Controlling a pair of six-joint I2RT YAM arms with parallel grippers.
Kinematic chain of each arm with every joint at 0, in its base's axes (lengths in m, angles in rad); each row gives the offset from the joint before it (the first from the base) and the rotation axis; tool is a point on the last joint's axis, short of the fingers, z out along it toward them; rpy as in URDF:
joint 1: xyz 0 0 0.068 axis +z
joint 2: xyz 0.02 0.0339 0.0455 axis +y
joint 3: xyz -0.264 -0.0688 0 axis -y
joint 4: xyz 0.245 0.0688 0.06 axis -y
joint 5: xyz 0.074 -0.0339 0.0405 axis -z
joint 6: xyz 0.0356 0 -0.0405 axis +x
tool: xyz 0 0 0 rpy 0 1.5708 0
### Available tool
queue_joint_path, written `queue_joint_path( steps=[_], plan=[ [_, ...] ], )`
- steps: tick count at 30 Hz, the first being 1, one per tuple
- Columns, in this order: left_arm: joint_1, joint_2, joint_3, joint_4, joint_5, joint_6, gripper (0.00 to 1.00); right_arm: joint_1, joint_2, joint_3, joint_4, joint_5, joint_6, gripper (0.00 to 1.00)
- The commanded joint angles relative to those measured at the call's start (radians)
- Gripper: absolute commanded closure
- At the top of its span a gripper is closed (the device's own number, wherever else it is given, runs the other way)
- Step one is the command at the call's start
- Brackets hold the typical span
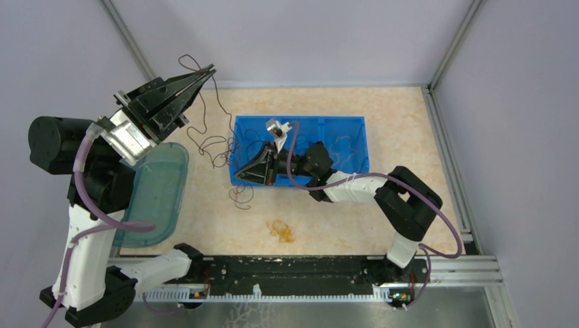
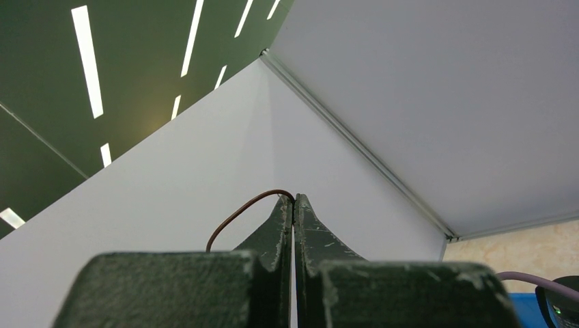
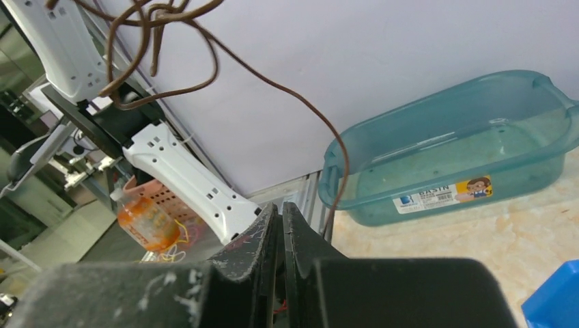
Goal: Untangle the cables
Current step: Untie the cable.
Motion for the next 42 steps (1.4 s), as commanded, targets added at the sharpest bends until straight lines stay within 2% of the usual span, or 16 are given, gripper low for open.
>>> queue_joint_path(
  steps=[1, 3, 5, 6, 7, 13, 19, 26, 27, 30, 32, 34, 39, 42],
  plan=[
    [0.001, -0.008, 0.021, 0.040, 0.012, -0.003, 1.00, 0.009, -0.004, 0.028, 0.093, 0.002, 0.025, 0.94],
    [0.001, -0.009, 0.020, 0.039, 0.013, -0.002, 1.00, 0.009, -0.001, 0.023, 0.094, 0.003, 0.030, 0.94],
    [0.001, -0.009, 0.020, 0.039, 0.013, -0.003, 1.00, 0.009, 0.003, 0.023, 0.097, 0.001, 0.036, 0.89],
    [0.002, -0.010, 0.020, 0.040, 0.014, -0.004, 1.00, 0.010, 0.004, 0.023, 0.103, 0.005, 0.037, 0.91],
    [0.001, -0.009, 0.022, 0.041, 0.015, -0.004, 1.00, 0.010, 0.005, 0.022, 0.110, 0.009, 0.038, 0.99],
    [0.001, -0.005, 0.034, 0.047, 0.012, 0.012, 1.00, 0.010, -0.003, -0.004, 0.099, 0.064, 0.035, 1.00],
    [0.001, 0.000, 0.059, 0.060, 0.006, 0.113, 1.00, -0.003, -0.009, -0.136, 0.137, 0.166, 0.045, 1.00],
    [0.001, 0.009, 0.120, 0.055, -0.010, 0.154, 1.00, -0.028, -0.014, -0.333, 0.361, 0.226, 0.114, 1.00],
    [0.002, 0.009, 0.123, 0.047, -0.006, 0.150, 1.00, -0.027, -0.019, -0.342, 0.385, 0.217, 0.122, 0.96],
    [0.002, 0.004, 0.118, 0.014, 0.011, 0.142, 1.00, -0.034, -0.080, -0.347, 0.379, 0.204, 0.121, 0.46],
    [0.002, -0.004, 0.108, 0.000, 0.018, 0.134, 1.00, -0.043, -0.138, -0.330, 0.335, 0.160, 0.104, 0.29],
    [0.002, -0.012, 0.090, -0.002, 0.024, 0.123, 1.00, -0.053, -0.196, -0.311, 0.275, 0.109, 0.086, 0.20],
    [0.002, -0.033, 0.042, 0.002, 0.046, 0.085, 1.00, -0.067, -0.314, -0.246, 0.008, 0.065, -0.068, 0.09],
    [0.002, -0.044, 0.012, 0.010, 0.055, 0.066, 1.00, -0.067, -0.283, -0.181, 0.010, -0.016, -0.078, 0.07]
  ],
)
